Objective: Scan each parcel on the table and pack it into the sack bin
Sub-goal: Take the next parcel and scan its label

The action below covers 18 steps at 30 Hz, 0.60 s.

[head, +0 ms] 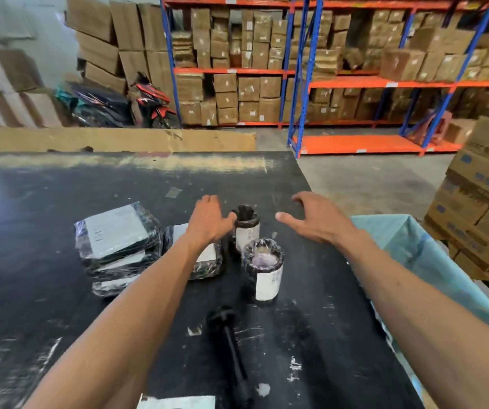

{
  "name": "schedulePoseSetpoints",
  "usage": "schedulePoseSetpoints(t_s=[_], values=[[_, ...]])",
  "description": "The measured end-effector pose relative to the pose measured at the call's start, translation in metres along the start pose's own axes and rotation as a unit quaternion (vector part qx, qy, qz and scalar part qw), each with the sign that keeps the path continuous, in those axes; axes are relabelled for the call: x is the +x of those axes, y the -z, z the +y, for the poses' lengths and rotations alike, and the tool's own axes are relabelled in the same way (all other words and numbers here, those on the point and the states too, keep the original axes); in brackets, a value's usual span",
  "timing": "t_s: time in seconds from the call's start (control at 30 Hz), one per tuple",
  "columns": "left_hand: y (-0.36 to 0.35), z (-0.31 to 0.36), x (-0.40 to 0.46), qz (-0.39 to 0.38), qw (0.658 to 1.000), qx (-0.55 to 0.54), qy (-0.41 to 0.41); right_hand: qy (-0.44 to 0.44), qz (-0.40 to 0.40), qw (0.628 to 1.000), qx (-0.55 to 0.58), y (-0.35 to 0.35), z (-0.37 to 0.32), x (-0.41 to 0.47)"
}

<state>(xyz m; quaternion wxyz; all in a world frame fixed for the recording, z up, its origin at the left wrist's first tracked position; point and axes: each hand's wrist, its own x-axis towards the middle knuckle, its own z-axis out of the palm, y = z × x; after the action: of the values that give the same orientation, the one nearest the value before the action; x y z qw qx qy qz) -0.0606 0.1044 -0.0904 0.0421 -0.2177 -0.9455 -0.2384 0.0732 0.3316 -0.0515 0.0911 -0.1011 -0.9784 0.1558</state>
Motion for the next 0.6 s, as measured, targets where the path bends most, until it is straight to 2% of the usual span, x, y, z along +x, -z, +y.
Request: schedulePoseSetpoints(t_s=[0.17,0.33,0.47,0.6], values=[[-0.008,-0.06,-0.029,-0.052,0.996,0.071,0.026,0.116,-0.042,0.991,-0.055,-0.015,-0.087,-0.015],[-0.033,-0.1,-0.056,-0.08,0.995,0.038,0.033,0.165,-0.138,0.969,-0.125,-0.066,-0.139,-0.053],[-0.046,-0.117,-0.069,-0.042,0.999,0.024,-0.01,0.106,-0.222,0.958,-0.148,-0.104,-0.15,-0.079],[-0.053,-0.124,-0.077,-0.03,1.0,0.005,-0.005,-0.008,-0.278,0.956,-0.089,-0.132,-0.152,-0.092]])
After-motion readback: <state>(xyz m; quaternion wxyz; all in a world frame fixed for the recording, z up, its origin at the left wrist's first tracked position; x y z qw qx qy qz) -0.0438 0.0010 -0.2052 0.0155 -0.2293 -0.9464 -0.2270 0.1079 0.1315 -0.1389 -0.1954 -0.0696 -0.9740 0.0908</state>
